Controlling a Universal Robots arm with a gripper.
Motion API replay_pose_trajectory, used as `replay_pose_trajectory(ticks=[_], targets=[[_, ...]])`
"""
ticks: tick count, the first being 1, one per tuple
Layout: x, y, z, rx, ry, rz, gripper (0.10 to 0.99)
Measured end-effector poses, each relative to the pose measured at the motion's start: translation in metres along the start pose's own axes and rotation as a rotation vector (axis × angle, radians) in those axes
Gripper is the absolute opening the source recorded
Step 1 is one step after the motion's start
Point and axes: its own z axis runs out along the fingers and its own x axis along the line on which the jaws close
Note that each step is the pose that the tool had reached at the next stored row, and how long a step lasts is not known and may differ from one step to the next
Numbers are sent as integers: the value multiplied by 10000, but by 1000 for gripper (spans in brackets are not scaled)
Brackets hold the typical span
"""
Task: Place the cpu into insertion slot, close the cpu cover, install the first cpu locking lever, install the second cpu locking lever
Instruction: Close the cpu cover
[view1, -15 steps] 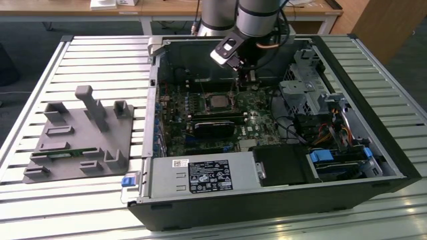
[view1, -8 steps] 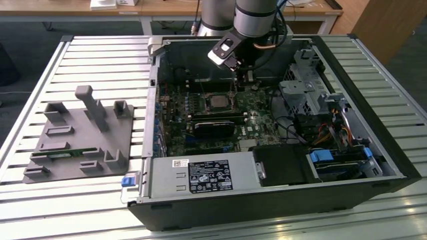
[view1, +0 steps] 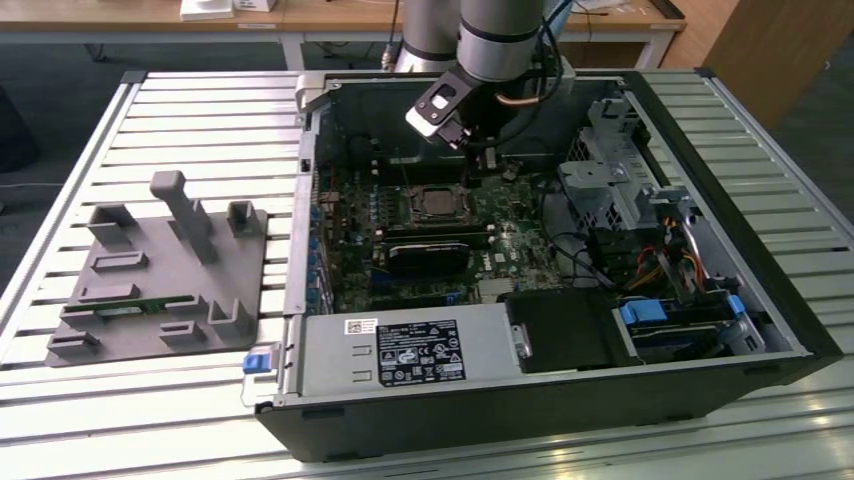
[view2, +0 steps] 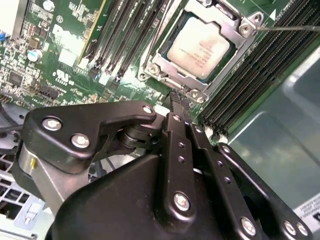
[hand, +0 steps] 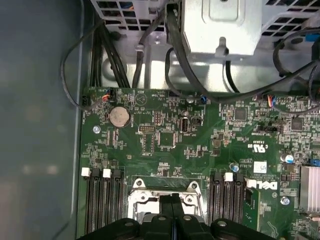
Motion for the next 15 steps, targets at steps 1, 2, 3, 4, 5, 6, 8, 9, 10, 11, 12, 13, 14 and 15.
replay_pose_trajectory(ticks=[1,2,3,4,5,6,8,9,10,11,12,13,14,15], targets=[[0,-17,12,2,0,0,106],[0,-38,18,3,0,-1,106],[1,-64,22,3,0,-1,106],[1,-95,24,3,0,0,106],[1,-127,26,3,-1,0,106],[2,-158,28,3,-1,-1,106],[4,-210,37,2,1,0,106],[4,-227,46,1,2,0,106],[3,-237,56,2,0,0,106],[3,-242,69,4,0,0,106],[3,-245,84,7,0,0,106],[3,-248,99,8,0,0,106],[3,-255,112,8,1,-1,106],[3,-268,119,8,1,0,106]])
